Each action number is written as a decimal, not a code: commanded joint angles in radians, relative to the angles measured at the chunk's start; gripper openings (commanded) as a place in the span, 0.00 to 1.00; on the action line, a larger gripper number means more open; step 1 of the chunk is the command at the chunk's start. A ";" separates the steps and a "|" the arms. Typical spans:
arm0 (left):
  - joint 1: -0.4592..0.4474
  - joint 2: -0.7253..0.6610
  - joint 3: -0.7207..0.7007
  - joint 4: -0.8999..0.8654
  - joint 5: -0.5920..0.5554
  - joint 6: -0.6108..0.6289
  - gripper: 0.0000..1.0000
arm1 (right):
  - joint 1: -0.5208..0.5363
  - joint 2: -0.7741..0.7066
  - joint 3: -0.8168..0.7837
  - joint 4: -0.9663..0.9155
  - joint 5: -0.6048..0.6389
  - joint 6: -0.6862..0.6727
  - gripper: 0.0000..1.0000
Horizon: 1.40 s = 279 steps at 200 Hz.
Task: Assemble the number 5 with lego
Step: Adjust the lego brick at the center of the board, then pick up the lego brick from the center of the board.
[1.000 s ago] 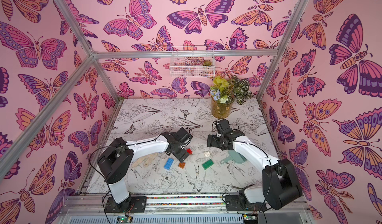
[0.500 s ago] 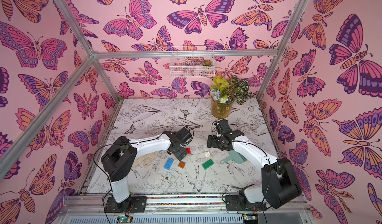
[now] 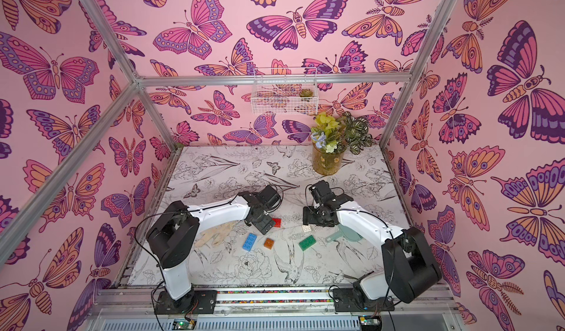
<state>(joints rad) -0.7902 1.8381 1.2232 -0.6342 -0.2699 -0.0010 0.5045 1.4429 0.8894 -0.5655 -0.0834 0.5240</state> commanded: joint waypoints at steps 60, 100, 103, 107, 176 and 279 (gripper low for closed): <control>0.009 -0.243 -0.107 0.035 0.067 -0.012 1.00 | 0.111 0.122 0.090 -0.088 0.084 -0.013 0.68; 0.017 -0.380 -0.230 0.188 0.264 -0.023 1.00 | 0.123 0.194 0.124 -0.103 0.111 -0.020 0.59; 0.016 -0.390 -0.241 0.201 0.280 -0.023 1.00 | 0.124 0.197 0.125 -0.104 0.112 -0.021 0.58; 0.018 -0.402 -0.253 0.216 0.297 -0.026 1.00 | 0.126 0.201 0.130 -0.105 0.113 -0.022 0.58; 0.045 -0.482 -0.346 0.274 0.383 -0.073 1.00 | 0.129 0.249 0.155 -0.120 0.120 -0.035 0.41; 0.055 -0.533 -0.421 0.299 0.419 -0.101 1.00 | 0.136 0.277 0.183 -0.154 0.136 -0.035 0.25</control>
<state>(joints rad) -0.7433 1.3399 0.8391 -0.3561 0.1200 -0.0853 0.6312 1.7149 1.0374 -0.6762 0.0296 0.4942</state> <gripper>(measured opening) 0.999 0.341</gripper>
